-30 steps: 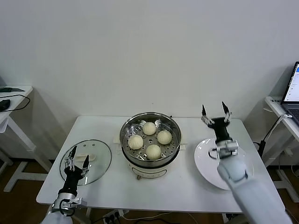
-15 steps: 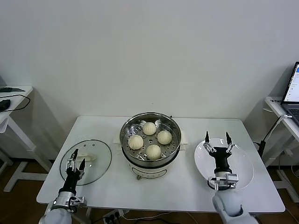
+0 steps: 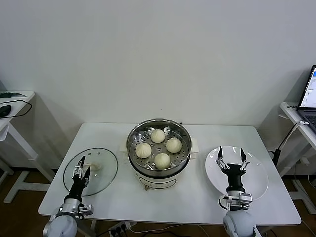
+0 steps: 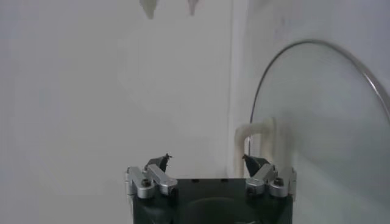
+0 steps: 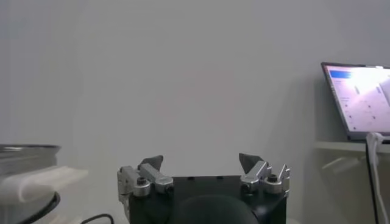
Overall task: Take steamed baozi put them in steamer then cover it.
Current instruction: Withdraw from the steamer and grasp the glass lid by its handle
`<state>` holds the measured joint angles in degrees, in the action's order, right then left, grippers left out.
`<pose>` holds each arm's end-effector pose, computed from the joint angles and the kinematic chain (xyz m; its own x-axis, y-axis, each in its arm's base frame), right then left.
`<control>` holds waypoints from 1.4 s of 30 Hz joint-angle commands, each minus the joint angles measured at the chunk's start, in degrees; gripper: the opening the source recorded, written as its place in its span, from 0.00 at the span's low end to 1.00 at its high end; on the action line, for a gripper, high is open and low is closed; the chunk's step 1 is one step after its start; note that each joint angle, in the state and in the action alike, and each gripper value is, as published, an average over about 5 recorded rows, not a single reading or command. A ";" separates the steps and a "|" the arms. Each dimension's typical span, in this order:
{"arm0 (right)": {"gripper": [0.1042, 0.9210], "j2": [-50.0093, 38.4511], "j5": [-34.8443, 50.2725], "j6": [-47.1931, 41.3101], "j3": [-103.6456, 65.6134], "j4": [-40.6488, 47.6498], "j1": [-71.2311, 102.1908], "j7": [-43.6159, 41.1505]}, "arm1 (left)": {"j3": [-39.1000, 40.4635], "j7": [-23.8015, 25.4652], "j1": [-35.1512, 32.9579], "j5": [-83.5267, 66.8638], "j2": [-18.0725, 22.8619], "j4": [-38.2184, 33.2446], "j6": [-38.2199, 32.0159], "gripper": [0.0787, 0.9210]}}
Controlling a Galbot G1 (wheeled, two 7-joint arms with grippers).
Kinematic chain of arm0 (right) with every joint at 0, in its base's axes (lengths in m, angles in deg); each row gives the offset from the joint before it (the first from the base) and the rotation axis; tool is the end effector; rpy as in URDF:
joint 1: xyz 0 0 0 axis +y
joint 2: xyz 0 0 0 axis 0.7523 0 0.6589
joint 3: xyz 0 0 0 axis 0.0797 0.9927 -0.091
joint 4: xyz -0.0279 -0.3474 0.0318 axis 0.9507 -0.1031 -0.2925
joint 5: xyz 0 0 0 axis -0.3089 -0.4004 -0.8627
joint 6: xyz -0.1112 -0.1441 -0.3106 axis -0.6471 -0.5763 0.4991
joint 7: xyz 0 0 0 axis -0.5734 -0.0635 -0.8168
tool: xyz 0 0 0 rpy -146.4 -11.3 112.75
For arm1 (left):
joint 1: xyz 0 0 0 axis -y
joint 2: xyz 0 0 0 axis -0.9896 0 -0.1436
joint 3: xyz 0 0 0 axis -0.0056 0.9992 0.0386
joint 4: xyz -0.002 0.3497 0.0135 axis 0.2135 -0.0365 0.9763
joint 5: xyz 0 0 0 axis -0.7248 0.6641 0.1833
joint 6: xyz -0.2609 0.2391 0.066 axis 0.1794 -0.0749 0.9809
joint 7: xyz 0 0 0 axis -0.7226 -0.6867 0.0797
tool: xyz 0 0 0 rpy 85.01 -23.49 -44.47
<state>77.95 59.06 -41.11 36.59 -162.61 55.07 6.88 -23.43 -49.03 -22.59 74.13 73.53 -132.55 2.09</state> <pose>0.2698 -0.0782 -0.4016 -0.9643 0.1702 -0.2030 0.1752 0.9845 -0.0067 0.2590 0.1392 -0.4332 -0.9982 -0.0298 0.0513 0.0514 -0.0012 0.9987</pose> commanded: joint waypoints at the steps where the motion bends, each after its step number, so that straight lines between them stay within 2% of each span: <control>1: 0.88 1.22 -0.63 0.28 -0.94 -0.36 1.40 -0.15 | 0.45 -0.30 2.99 1.80 0.06 2.83 0.12 0.88; 24: 0.88 1.18 -1.30 0.21 -2.09 -2.43 1.99 -0.21 | 1.62 0.17 7.99 1.82 0.31 9.47 0.39 0.87; 28: 0.88 1.05 -1.30 0.09 -2.11 -2.85 1.83 -0.12 | 1.51 0.56 8.04 1.68 0.39 9.86 0.39 0.76; 42: 0.88 1.37 -1.99 0.03 -2.01 -4.26 2.42 -0.14 | 1.72 1.36 8.89 0.59 0.46 11.40 -0.21 0.28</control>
<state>79.29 57.22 -41.14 34.69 -166.49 57.33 6.79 -21.76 -47.87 -14.10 75.27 74.03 -121.96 2.21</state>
